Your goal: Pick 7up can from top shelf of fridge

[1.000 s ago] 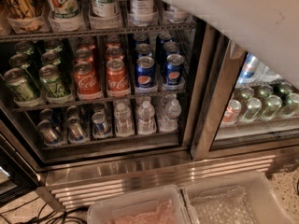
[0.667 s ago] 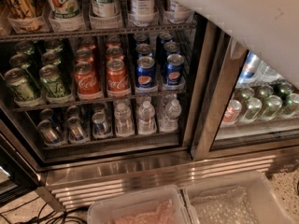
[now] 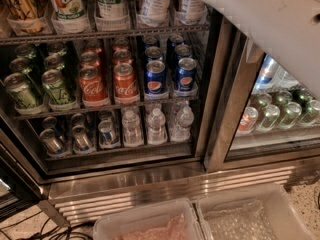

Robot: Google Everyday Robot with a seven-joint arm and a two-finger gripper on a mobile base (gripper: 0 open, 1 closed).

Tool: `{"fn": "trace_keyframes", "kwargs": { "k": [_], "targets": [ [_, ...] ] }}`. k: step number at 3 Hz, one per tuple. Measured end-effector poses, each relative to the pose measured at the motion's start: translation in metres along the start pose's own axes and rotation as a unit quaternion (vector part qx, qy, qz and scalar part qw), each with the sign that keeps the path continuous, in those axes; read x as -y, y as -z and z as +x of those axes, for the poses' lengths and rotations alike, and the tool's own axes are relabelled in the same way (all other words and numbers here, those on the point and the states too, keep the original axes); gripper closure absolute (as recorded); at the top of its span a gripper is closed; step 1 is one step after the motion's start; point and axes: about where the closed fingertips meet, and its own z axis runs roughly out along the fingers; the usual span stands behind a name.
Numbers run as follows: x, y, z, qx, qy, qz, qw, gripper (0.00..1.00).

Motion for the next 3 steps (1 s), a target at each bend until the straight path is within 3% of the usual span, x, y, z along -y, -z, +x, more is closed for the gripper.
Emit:
{"fn": "trace_keyframes", "kwargs": {
  "k": [1, 3],
  "targets": [
    [0.000, 0.000, 0.000, 0.000, 0.000, 0.000, 1.0000, 1.00],
    [0.003, 0.016, -0.037, 0.028, -0.026, -0.001, 0.9993, 1.00]
  ]
}}
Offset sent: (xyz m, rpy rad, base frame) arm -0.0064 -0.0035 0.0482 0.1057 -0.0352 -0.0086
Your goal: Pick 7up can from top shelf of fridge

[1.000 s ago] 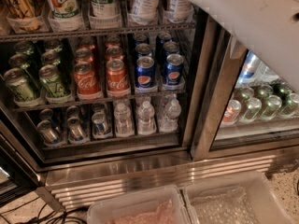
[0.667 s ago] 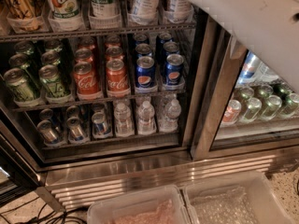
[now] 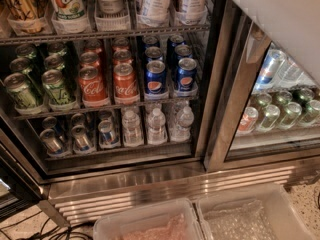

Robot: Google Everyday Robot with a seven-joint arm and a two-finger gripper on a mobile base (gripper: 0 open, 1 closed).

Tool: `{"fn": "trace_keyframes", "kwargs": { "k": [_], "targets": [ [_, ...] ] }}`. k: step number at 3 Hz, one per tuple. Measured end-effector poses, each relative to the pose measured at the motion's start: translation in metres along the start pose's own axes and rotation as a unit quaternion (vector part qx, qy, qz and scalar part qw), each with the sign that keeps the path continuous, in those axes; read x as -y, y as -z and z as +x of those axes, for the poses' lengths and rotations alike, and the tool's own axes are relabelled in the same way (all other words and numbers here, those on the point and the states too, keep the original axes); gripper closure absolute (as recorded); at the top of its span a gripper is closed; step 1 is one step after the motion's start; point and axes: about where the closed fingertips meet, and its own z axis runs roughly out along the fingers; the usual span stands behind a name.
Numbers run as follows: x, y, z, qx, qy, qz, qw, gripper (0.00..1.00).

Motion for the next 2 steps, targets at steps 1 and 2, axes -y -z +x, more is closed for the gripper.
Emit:
{"fn": "trace_keyframes", "kwargs": {
  "k": [1, 2],
  "targets": [
    [-0.0110, 0.0016, 0.0073, -0.025, -0.028, -0.019, 0.9991, 1.00],
    [-0.0110, 0.0016, 0.0073, -0.025, -0.028, -0.019, 0.9991, 1.00]
  ]
}}
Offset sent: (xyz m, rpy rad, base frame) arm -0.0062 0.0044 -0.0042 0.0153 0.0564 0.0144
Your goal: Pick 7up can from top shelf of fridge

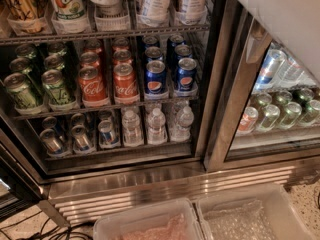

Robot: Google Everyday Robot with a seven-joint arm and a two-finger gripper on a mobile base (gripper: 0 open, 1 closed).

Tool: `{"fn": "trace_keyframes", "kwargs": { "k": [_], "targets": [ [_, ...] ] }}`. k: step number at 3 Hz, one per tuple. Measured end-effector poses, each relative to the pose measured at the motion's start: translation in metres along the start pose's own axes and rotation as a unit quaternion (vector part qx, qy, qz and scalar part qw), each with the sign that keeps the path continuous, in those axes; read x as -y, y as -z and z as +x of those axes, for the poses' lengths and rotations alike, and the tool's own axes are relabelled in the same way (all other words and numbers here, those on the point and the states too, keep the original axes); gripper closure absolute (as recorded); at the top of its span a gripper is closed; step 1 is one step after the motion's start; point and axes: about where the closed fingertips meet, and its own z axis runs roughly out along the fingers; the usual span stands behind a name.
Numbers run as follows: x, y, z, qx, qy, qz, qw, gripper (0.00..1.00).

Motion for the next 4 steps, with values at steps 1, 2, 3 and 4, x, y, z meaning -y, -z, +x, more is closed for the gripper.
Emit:
{"fn": "trace_keyframes", "kwargs": {
  "k": [1, 2, 3, 4],
  "targets": [
    [-0.021, -0.001, 0.021, -0.018, -0.044, -0.030, 0.9984, 1.00],
    [-0.044, 0.004, 0.032, -0.041, -0.079, -0.054, 0.9946, 1.00],
    [-0.044, 0.004, 0.032, -0.041, -0.079, -0.054, 0.9946, 1.00],
    [-0.053, 0.008, 0.035, -0.053, -0.084, -0.059, 0.9933, 1.00]
  ]
}}
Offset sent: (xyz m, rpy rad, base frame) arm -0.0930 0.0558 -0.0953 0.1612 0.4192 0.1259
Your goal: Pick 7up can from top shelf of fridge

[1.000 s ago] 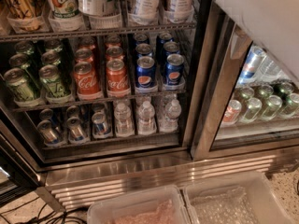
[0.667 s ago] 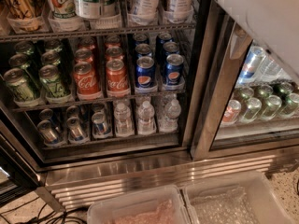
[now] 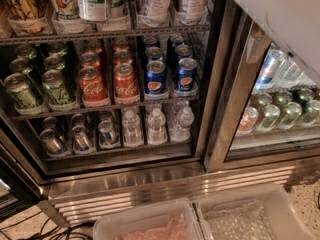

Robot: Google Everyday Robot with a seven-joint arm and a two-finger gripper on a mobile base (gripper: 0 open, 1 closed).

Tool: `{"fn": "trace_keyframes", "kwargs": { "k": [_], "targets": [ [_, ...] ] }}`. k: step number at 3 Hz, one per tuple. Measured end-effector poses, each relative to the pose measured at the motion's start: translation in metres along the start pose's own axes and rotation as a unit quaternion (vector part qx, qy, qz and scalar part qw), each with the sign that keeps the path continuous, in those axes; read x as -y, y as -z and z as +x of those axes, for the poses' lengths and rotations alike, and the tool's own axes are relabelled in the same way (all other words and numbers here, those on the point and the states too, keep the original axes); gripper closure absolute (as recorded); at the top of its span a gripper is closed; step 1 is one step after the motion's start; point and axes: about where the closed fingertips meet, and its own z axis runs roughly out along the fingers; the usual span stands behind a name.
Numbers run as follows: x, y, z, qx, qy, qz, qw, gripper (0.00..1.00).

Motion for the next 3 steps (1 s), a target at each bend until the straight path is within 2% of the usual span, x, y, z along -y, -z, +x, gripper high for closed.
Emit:
{"fn": "trace_keyframes", "kwargs": {
  "k": [1, 2, 3],
  "targets": [
    [-0.001, 0.001, -0.003, 0.000, 0.000, 0.000, 1.0000, 1.00],
    [-0.017, 0.012, 0.008, -0.013, -0.017, -0.008, 0.9997, 1.00],
    [-0.017, 0.012, 0.008, -0.013, -0.017, -0.008, 0.9997, 1.00]
  ]
}}
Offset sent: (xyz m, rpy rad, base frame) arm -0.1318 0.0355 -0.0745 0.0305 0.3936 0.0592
